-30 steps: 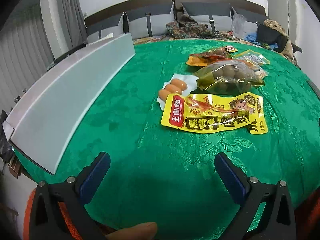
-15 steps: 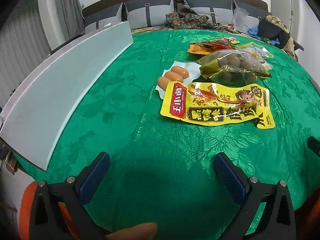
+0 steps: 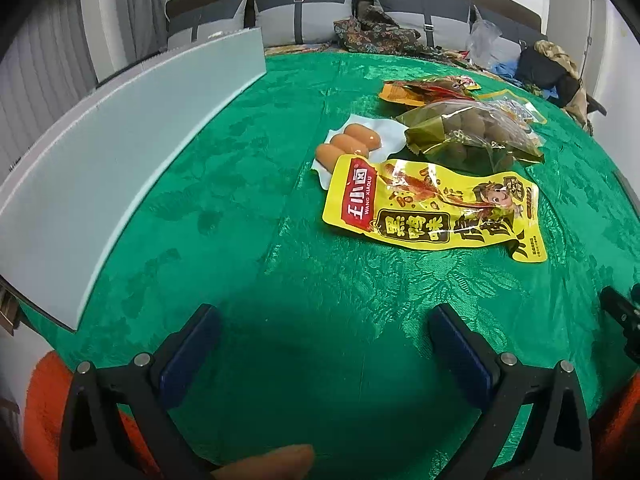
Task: Organize snacks
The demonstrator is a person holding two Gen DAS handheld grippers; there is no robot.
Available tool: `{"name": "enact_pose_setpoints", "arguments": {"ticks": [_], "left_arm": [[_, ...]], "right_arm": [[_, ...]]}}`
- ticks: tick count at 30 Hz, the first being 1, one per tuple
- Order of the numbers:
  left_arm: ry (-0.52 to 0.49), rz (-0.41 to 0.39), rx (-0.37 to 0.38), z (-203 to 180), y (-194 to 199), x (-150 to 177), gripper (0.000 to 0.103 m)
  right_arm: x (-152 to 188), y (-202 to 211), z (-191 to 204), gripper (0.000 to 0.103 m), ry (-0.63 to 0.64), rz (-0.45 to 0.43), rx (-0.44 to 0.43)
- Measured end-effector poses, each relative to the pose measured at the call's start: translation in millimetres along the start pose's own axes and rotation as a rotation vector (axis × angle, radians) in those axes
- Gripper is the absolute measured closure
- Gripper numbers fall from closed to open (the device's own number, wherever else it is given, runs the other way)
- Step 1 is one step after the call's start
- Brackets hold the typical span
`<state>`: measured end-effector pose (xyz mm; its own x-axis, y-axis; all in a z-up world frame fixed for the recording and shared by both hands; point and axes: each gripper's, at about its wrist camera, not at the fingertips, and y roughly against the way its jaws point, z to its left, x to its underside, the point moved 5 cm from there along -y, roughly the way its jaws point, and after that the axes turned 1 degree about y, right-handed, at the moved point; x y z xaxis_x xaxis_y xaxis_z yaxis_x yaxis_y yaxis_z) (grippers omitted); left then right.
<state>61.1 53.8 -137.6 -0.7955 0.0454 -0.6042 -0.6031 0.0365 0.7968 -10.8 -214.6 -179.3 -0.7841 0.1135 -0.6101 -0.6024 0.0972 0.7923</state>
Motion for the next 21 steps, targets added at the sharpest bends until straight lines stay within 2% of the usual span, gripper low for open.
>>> {"name": "enact_pose_setpoints", "arguments": {"ticks": [21], "left_arm": [[0.001, 0.023, 0.016, 0.4, -2.6, -0.7, 0.000]], "right_arm": [[-0.6, 0.1, 0.0, 0.011, -0.003, -0.008, -0.002]]}}
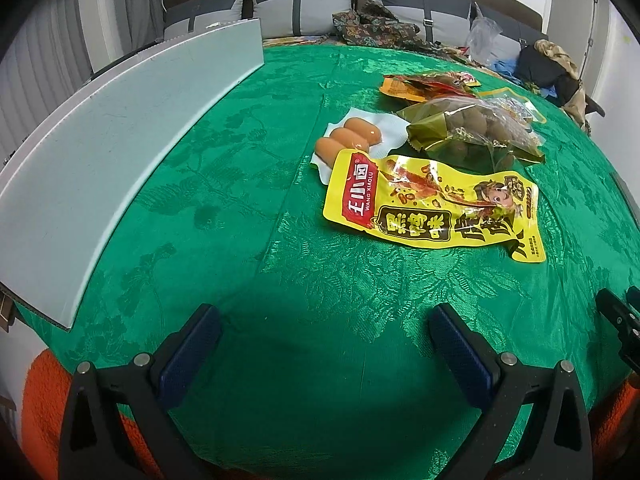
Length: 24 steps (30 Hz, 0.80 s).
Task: Organize snacks
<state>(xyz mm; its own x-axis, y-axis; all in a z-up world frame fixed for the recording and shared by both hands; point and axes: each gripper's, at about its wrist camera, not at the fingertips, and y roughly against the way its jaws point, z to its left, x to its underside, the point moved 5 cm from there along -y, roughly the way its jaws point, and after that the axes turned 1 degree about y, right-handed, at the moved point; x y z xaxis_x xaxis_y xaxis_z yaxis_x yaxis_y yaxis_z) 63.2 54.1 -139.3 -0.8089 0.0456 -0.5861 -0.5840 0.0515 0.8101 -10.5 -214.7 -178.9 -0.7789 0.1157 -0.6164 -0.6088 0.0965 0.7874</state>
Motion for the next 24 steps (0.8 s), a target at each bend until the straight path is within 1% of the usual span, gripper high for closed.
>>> {"name": "enact_pose_setpoints", "arguments": {"ticks": [24], "left_arm": [[-0.006, 0.007, 0.007, -0.1, -0.6, -1.6, 0.000]], "right_arm": [[-0.1, 0.1, 0.1, 0.011, 0.000, 0.000, 0.001]]}}
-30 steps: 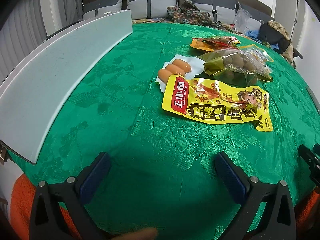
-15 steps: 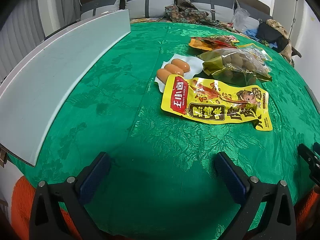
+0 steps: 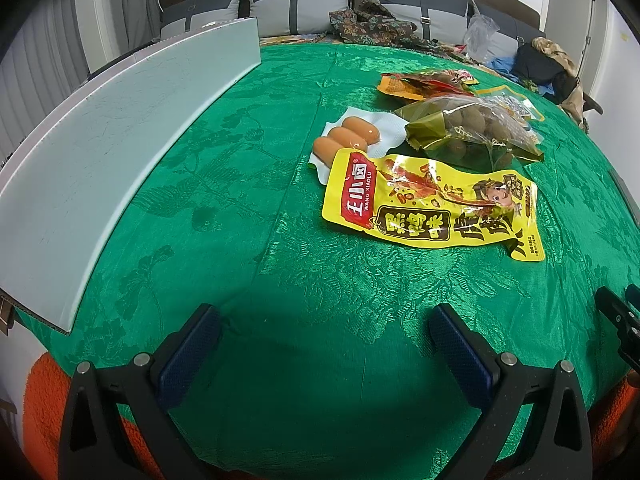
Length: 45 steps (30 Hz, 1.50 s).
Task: Organize snacks
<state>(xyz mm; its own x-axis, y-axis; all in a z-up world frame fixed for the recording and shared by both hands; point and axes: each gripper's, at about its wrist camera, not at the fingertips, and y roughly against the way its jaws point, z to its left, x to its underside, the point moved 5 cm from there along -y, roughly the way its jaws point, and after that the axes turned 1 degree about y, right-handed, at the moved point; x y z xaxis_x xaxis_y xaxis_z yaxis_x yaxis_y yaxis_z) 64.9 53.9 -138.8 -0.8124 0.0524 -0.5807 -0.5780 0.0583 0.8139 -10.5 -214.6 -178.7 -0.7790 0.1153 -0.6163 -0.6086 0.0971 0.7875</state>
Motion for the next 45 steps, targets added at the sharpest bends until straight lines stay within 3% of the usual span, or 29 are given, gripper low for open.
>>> {"name": "enact_pose_setpoints", "arguments": {"ticks": [39, 45], "left_arm": [[-0.004, 0.003, 0.002, -0.4, -0.7, 0.0, 0.000], [-0.019, 0.060, 0.034, 4.8, -1.4, -4.2, 0.000]], "right_arm": [[0.0, -0.2, -0.2, 0.011, 0.000, 0.001, 0.000], [0.0, -0.2, -0.1, 0.011, 0.000, 0.001, 0.000]]}}
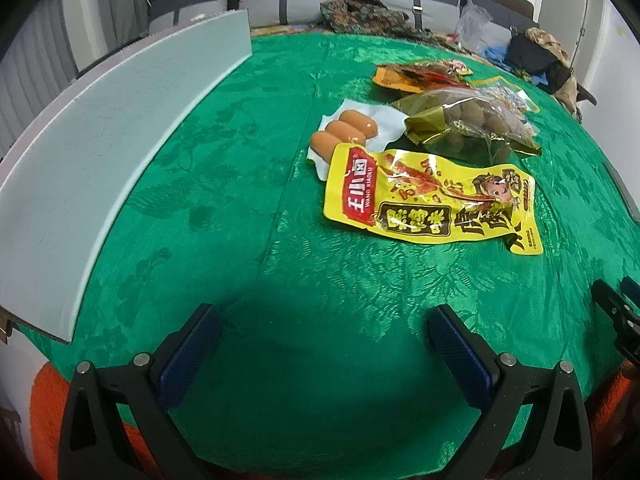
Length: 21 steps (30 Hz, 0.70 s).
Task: Organize snacks
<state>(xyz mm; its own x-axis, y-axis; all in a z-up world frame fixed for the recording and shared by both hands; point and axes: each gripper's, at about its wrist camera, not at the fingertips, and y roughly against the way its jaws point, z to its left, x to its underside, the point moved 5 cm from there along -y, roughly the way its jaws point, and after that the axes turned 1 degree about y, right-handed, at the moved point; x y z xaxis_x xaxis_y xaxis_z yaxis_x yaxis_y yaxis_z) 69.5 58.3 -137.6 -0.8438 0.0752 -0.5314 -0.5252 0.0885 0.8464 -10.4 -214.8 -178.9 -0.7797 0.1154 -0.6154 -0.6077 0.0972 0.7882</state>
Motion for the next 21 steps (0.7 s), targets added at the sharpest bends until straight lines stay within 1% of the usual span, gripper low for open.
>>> {"name": "enact_pose_setpoints", "arguments": {"ticks": [6, 9, 11, 13, 14, 17, 19, 20, 21], "left_arm": [[0.103, 0.028, 0.075, 24, 5, -6, 0.000], [0.117, 0.027, 0.101, 29, 8, -10, 0.000], [0.070, 0.014, 0.119, 24, 12, -17, 0.000], [0.000, -0.014, 0.114, 18, 19, -27, 0.000], [-0.030, -0.023, 0.123, 16, 23, -33, 0.000], [-0.120, -0.001, 0.201, 3, 26, -47, 0.000], [-0.223, 0.023, 0.235, -12, 25, -55, 0.000], [-0.306, 0.022, 0.235, -24, 25, -59, 0.000], [-0.358, 0.015, 0.230, -31, 25, -63, 0.000]], "right_arm": [[0, 0, 0, 0.011, 0.000, 0.000, 0.000], [0, 0, 0, 0.011, 0.000, 0.000, 0.000], [0, 0, 0, 0.011, 0.000, 0.001, 0.000], [0, 0, 0, 0.011, 0.000, 0.000, 0.000], [0, 0, 0, 0.011, 0.000, 0.000, 0.000], [0, 0, 0, 0.011, 0.000, 0.000, 0.000], [0, 0, 0, 0.011, 0.000, 0.000, 0.000], [0, 0, 0, 0.011, -0.001, 0.000, 0.001], [0, 0, 0, 0.011, -0.002, 0.000, 0.001]]}}
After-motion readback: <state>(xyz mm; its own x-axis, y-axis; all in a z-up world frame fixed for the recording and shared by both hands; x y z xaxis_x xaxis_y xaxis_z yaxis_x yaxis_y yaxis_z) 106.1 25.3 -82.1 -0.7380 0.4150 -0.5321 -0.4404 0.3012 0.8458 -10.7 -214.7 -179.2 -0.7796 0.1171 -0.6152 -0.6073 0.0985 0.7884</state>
